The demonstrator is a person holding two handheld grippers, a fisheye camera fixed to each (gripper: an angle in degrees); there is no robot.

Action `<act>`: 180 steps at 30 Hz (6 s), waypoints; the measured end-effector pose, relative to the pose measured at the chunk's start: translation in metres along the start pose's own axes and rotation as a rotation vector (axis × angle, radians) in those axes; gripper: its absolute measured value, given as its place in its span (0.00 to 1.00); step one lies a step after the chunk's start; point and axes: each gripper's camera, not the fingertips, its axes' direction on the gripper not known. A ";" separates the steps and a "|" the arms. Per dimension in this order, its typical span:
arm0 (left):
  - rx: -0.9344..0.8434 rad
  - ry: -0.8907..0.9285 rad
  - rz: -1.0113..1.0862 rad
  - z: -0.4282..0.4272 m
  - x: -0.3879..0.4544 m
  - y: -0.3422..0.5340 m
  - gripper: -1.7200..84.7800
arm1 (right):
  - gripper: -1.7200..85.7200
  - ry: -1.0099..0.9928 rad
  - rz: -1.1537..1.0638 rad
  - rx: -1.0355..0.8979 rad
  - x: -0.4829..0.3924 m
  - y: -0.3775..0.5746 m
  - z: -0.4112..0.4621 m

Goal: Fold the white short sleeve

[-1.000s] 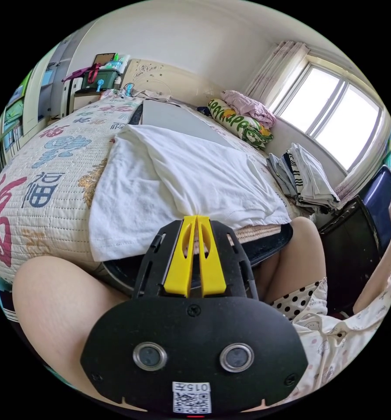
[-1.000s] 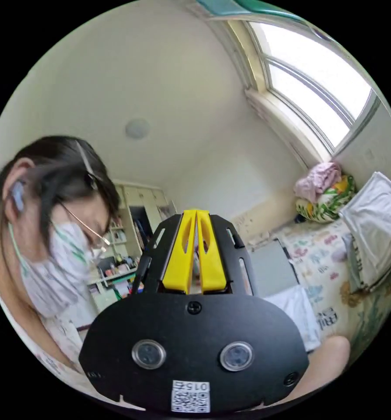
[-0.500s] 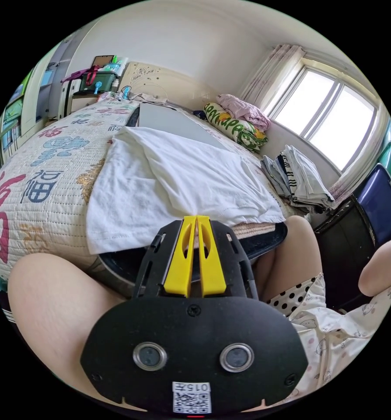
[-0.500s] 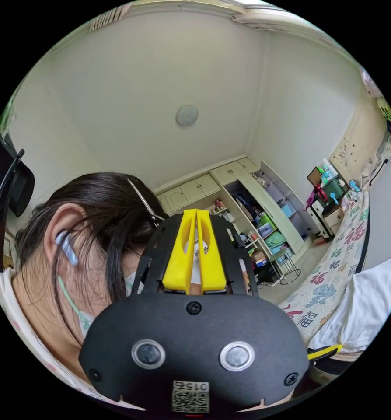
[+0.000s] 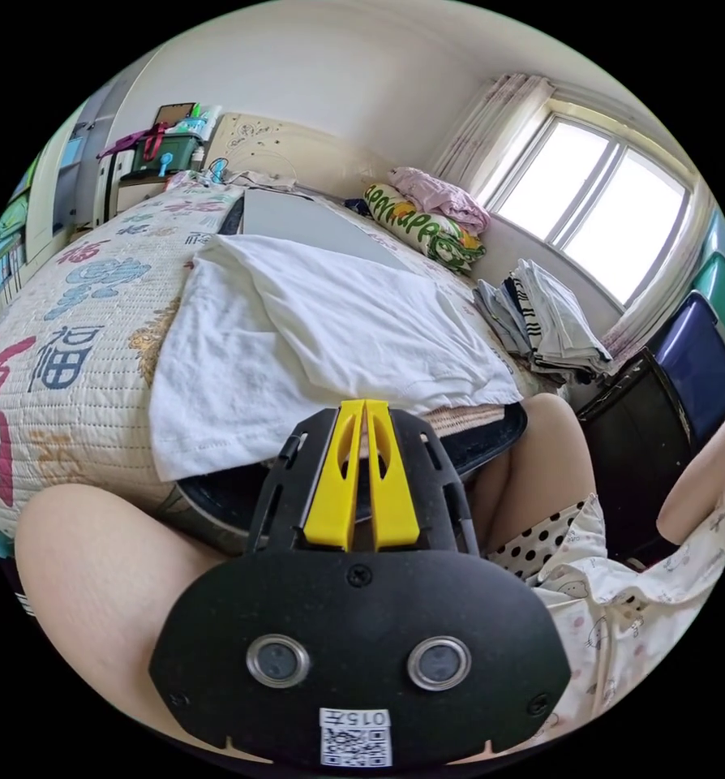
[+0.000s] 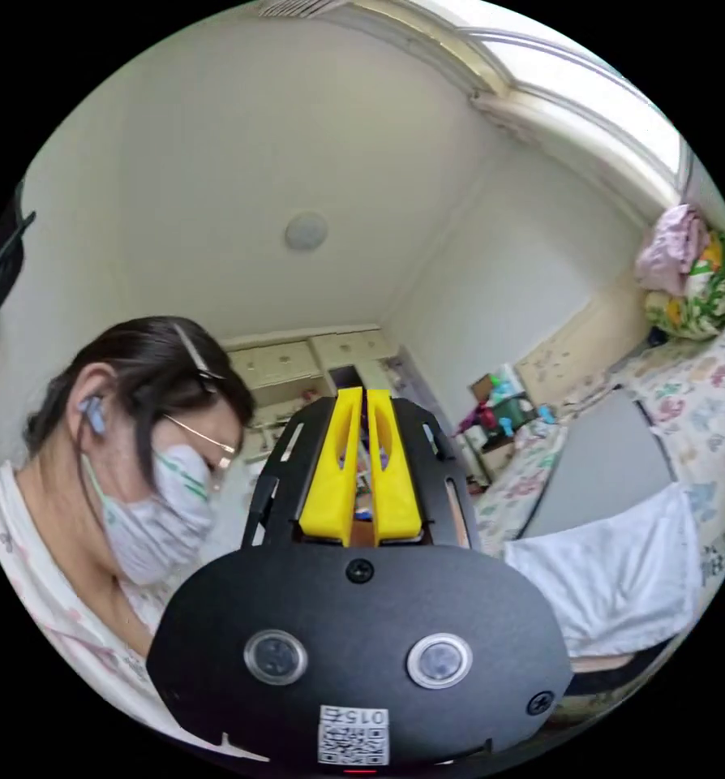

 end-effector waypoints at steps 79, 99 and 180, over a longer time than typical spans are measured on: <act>-0.071 0.063 0.056 0.219 0.092 -0.434 0.01 | 0.02 0.221 0.089 -1.045 0.437 0.217 -0.097; -0.118 0.034 0.053 0.196 0.181 -0.424 0.13 | 0.03 0.293 0.052 -1.339 0.484 0.447 -0.208; -0.041 0.303 -0.316 -0.143 0.271 -0.499 0.18 | 0.11 0.654 0.104 -1.098 0.933 0.146 -0.053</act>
